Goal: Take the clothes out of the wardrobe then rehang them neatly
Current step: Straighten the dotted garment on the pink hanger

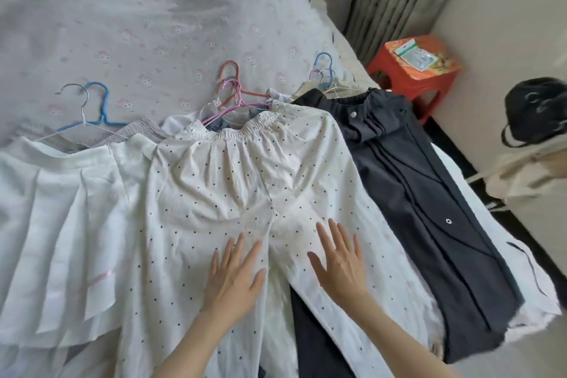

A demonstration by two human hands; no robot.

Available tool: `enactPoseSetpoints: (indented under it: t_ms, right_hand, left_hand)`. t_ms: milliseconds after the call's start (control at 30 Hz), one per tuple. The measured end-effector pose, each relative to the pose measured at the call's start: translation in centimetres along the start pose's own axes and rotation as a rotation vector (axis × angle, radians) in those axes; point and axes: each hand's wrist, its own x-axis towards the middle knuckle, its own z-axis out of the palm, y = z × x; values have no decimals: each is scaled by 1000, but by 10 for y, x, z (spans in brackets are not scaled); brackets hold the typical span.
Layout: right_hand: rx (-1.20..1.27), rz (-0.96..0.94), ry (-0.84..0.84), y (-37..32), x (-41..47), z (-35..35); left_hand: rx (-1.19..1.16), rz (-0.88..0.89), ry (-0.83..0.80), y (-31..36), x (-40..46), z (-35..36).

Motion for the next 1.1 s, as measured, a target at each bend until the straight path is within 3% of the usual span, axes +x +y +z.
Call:
enactPoseSetpoints:
  t_ms: [300, 467, 633, 833, 1100]
  right_hand:
    - [39, 368, 209, 41, -170, -47]
    - [47, 615, 246, 68, -295, -52]
    - [129, 923, 437, 96, -395, -63]
    - [143, 1256, 672, 120, -523, -70]
    - [54, 1679, 760, 149, -710, -68]
  left_hand:
    - [-57, 417, 83, 85, -72, -14]
    - [80, 746, -15, 155, -124, 11]
    - [157, 1155, 5, 242, -168, 24]
    - [217, 1423, -73, 347, -248, 61]
    - [220, 1784, -178, 490, -407, 127]
